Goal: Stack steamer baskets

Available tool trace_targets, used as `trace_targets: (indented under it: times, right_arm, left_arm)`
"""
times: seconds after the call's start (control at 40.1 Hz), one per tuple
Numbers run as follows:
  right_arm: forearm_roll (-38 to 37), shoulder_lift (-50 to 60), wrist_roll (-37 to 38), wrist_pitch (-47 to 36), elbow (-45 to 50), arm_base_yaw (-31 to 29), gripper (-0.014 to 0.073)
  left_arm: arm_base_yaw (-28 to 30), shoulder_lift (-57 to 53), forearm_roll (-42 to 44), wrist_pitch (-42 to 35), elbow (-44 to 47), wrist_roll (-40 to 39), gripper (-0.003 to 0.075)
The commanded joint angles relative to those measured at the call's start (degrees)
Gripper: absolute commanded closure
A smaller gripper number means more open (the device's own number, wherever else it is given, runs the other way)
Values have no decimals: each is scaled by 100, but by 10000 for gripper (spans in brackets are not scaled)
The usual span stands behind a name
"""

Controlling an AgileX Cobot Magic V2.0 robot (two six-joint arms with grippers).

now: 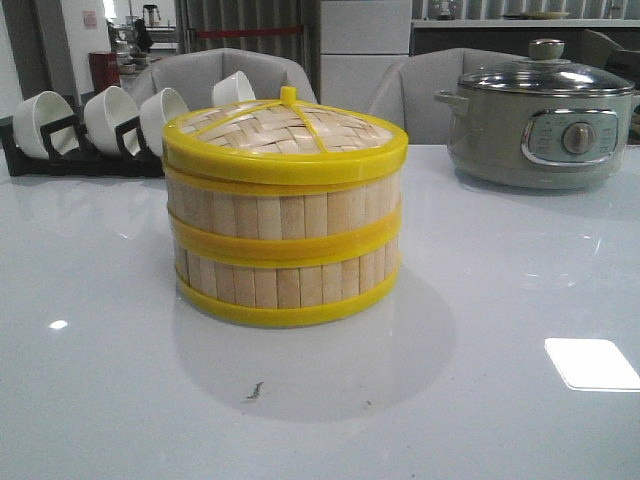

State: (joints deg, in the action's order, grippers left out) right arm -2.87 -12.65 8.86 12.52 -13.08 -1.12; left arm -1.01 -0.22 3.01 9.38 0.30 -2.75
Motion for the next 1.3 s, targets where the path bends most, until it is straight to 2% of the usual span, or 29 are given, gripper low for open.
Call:
trace_targets:
  times: [0.0, 0.2, 0.424, 0.724, 1.273]
  right_arm:
    - [-121, -33, -56, -537, -175, -50, 544]
    - [66, 248, 9, -552, -5, 34, 544]
    - [72, 1468, 9, -612, 996, 220, 544]
    - [-94, 1441, -7, -824, 1398, 720, 544]
    - [27, 1441, -63, -1130, 1398, 728, 544]
  left_arm:
    - [-5, -117, -44, -467, 15, 3, 625]
    - [-5, -117, -44, -467, 15, 3, 625]
    - [-5, -117, -44, -467, 15, 3, 625]
    - [-5, -104, -44, -478, 15, 3, 625]
    - [-5, -104, -44, -478, 15, 3, 625]
